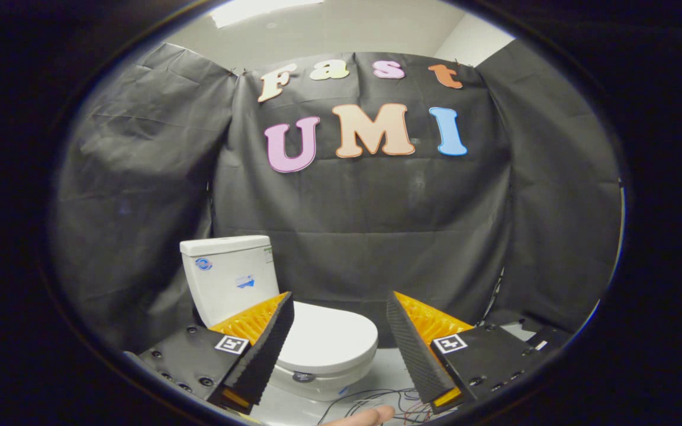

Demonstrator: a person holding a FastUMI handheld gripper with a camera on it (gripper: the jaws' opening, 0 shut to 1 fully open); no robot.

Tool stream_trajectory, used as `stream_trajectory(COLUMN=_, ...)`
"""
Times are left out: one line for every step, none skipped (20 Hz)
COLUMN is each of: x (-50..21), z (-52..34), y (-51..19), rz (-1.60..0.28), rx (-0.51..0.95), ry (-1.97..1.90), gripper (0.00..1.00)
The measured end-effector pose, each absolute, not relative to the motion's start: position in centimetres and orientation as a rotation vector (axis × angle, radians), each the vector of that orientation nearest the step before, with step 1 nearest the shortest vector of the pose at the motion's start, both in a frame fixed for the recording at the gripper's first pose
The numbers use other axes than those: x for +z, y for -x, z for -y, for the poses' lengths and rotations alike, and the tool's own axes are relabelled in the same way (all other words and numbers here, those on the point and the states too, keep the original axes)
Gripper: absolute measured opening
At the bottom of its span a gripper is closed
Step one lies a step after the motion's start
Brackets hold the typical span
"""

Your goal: Open the toilet lid.

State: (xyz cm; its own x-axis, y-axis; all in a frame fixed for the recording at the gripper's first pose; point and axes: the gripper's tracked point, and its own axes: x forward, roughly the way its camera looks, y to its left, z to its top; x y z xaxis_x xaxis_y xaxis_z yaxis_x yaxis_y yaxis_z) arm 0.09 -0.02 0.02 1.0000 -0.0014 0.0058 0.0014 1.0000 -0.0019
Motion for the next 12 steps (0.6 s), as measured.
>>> stream_trajectory(x=-0.1, z=0.1, y=-0.1, rz=0.000, rx=-0.003, ry=0.000, gripper=0.97)
stream_trajectory(x=0.2, z=-0.1, y=-0.3, rz=0.007, rx=0.001, ry=-0.009, gripper=0.97)
stream_trajectory(x=0.2, z=0.0, y=-0.5, rz=0.004, rx=0.001, ry=-0.010, gripper=0.97)
stream_trajectory(x=0.1, z=0.0, y=-0.9, rz=-0.002, rx=0.001, ry=-0.009, gripper=0.97)
stream_trajectory(x=0.2, z=-0.1, y=-2.0, rz=-0.009, rx=0.001, ry=-0.005, gripper=0.97)
stream_trajectory(x=0.2, z=-0.3, y=-2.5, rz=-0.017, rx=0.001, ry=0.001, gripper=0.97)
stream_trajectory(x=0.0, z=-0.3, y=-2.6, rz=-0.021, rx=0.001, ry=0.008, gripper=0.97)
stream_trajectory(x=0.1, z=-0.4, y=-2.7, rz=-0.019, rx=0.000, ry=0.010, gripper=0.97)
stream_trajectory(x=0.3, z=-0.3, y=-2.8, rz=-0.020, rx=-0.004, ry=0.016, gripper=0.97)
stream_trajectory(x=0.6, z=-0.5, y=-3.1, rz=-0.010, rx=0.002, ry=0.023, gripper=0.97)
stream_trajectory(x=1.1, z=-0.7, y=-3.4, rz=0.007, rx=0.002, ry=0.027, gripper=0.97)
stream_trajectory(x=0.9, z=-0.6, y=-3.8, rz=0.005, rx=0.001, ry=0.030, gripper=0.97)
